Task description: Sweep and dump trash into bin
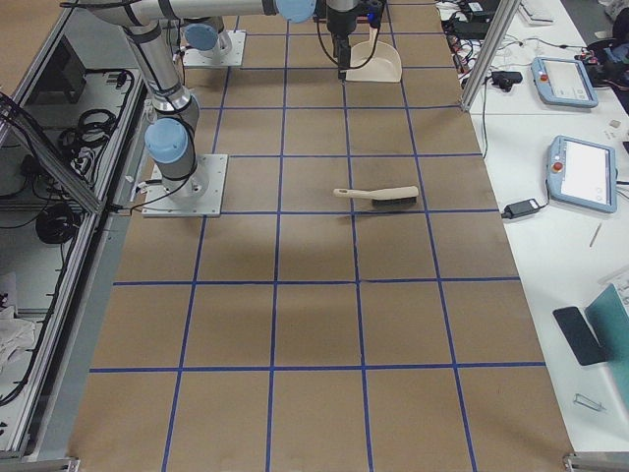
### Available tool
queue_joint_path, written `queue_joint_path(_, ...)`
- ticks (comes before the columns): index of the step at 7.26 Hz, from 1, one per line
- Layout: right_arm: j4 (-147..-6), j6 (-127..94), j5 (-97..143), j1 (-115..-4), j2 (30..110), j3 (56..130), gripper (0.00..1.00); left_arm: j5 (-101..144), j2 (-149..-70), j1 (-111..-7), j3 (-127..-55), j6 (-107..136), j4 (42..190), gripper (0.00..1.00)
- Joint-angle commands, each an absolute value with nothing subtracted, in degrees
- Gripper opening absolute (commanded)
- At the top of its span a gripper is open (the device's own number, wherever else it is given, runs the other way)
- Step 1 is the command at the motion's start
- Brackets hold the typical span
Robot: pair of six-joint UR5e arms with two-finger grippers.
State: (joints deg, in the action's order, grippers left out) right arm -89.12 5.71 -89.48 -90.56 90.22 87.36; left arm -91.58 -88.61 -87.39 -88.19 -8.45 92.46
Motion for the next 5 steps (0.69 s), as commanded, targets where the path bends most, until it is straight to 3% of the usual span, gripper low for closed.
queue_joint_path(1,-89.0,5.5,-89.6,-90.5,90.3,87.4,1.00,-93.4,-88.5,-87.3,-88.7,-8.5,92.3,1.00)
queue_joint_path(5,-89.4,5.9,-89.8,-90.5,90.2,87.4,1.00,-93.5,-88.4,-87.2,-88.9,-8.7,92.3,1.00)
